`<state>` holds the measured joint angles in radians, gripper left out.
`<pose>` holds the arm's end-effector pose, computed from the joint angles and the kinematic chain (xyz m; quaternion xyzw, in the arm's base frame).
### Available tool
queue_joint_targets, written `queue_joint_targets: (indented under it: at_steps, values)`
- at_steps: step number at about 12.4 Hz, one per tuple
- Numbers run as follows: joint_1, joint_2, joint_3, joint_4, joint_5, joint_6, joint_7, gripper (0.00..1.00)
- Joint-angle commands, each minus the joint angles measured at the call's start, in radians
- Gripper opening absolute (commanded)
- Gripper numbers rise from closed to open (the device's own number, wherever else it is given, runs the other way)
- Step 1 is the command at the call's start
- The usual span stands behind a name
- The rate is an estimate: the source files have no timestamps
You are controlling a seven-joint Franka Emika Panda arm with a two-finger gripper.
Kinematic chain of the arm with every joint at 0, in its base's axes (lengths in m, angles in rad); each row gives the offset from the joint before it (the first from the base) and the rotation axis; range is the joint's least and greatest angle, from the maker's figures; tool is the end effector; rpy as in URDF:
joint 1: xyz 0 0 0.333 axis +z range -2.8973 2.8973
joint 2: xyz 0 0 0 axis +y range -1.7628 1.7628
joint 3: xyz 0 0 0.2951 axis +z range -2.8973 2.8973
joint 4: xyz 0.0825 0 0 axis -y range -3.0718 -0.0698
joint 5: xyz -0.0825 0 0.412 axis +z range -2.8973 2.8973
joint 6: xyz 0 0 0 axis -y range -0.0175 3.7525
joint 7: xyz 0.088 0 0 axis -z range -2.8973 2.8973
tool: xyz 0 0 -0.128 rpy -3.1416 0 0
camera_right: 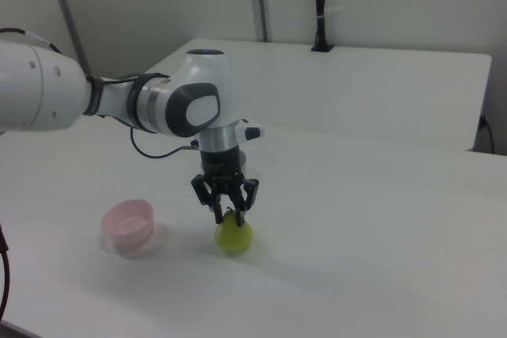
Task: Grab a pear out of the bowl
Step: 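Move the held pear beside the pink bowl and lower it to the table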
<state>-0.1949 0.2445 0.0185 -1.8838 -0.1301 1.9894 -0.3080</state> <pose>0.6031 -0.1185 0.3130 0.9915 0.0958 -0.0804 0.0370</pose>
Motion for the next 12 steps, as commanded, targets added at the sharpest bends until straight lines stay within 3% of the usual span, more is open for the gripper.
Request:
queue_joint_targets:
  at_steps: [1, 3, 4, 5, 6, 9, 12]
  values:
    - [0.003, 0.039, 0.0, 0.005, -0.02, 0.031, 0.03, 0.41]
    - [0.002, 0.033, 0.0, 0.005, -0.031, 0.025, 0.041, 0.43]
    - [0.002, 0.026, 0.0, 0.005, -0.031, 0.017, 0.041, 0.54]
    - [0.002, 0.016, 0.0, 0.006, -0.031, 0.005, 0.043, 0.8]
    - [0.003, 0.003, 0.0, 0.006, -0.031, -0.013, 0.043, 1.0]
    - [0.012, -0.066, 0.001, 0.027, -0.026, -0.075, 0.046, 1.0]
    - [0.057, -0.068, 0.011, 0.159, -0.016, -0.204, 0.09, 1.0]
